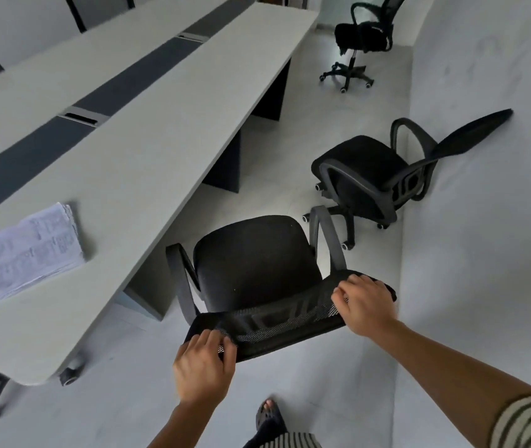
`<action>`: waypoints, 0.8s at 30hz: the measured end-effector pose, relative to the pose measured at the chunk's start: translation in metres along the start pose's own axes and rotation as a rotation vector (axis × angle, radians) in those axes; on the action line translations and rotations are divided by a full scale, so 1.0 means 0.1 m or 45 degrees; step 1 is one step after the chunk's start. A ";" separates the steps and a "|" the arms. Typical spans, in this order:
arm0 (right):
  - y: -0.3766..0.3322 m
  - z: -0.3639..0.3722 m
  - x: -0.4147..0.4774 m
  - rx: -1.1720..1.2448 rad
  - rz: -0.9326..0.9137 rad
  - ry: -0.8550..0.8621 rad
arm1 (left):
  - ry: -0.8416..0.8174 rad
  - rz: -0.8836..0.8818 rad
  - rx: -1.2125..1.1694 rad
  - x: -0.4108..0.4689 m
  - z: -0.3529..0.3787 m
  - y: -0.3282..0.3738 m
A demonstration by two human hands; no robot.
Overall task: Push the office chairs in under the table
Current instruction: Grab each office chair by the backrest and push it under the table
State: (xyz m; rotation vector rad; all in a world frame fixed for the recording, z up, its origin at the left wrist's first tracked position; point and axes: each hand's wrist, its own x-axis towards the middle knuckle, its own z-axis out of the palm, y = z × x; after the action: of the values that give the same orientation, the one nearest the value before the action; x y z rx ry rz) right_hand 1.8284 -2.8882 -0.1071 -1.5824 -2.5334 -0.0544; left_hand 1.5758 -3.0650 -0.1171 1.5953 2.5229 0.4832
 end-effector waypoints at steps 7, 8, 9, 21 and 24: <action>0.23 0.18 1.05 -0.036 -0.131 -0.007 | -0.009 -0.142 -0.050 0.67 0.13 0.25; 0.27 0.21 1.21 -0.035 -0.154 -0.015 | -0.008 -0.171 -0.047 0.76 0.17 0.29; 0.30 0.24 1.37 -0.032 -0.178 -0.021 | -0.011 -0.196 -0.042 0.86 0.20 0.33; 0.41 0.51 3.31 0.093 -0.371 -0.019 | 0.124 -0.459 0.024 2.25 0.41 0.73; 0.36 0.55 3.63 0.087 -0.424 -0.064 | 0.142 -0.483 0.077 2.49 0.40 0.74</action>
State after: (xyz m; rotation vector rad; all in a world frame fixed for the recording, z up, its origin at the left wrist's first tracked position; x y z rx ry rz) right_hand 1.6984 -2.5432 -0.1092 -1.1379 -2.7781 0.0339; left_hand 1.5411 -2.8046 -0.1135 1.0883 2.8548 0.4615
